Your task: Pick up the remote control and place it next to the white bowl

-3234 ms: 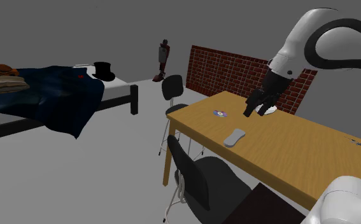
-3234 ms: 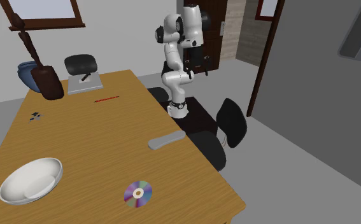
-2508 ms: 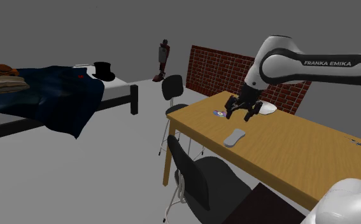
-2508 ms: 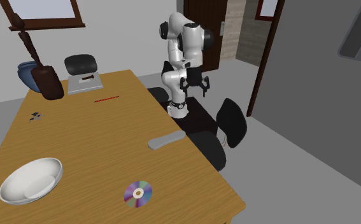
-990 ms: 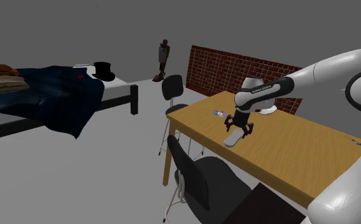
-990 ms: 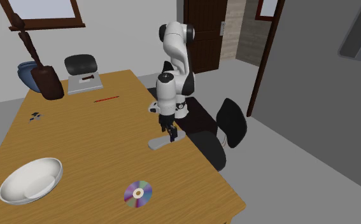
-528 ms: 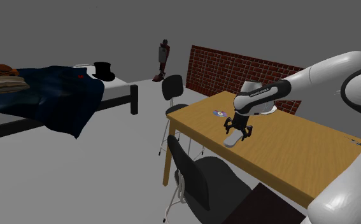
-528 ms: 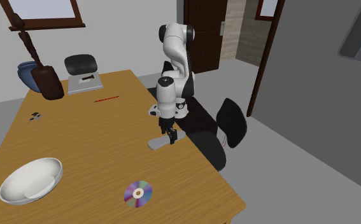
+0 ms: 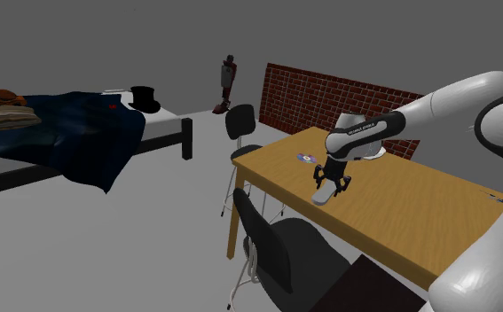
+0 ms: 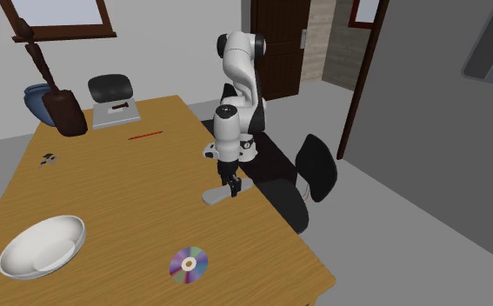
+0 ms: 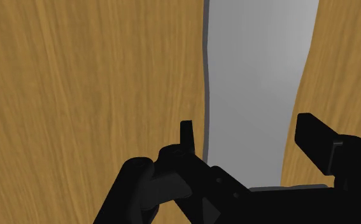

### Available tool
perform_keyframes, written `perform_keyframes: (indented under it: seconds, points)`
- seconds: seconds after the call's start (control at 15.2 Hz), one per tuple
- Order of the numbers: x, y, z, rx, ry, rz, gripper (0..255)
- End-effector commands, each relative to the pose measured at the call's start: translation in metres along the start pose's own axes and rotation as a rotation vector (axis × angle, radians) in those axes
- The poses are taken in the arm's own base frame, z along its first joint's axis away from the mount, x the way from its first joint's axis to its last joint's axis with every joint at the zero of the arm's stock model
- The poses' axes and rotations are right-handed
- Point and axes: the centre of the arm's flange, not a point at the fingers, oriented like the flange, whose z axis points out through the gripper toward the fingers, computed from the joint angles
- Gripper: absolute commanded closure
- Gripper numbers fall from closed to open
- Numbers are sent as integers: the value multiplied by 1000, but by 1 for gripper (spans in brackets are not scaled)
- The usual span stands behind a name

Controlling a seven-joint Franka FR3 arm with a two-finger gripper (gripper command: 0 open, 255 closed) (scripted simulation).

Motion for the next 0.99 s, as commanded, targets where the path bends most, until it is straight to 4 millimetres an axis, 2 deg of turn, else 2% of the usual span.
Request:
perform_keyframes:
  seconds: [0.0, 0.33, 0.92]
  points:
    - [0, 0, 0, 0, 0, 0, 255]
    - [0, 0, 0, 0, 0, 0, 255]
    - [0, 1, -48, 0, 0, 0, 255]
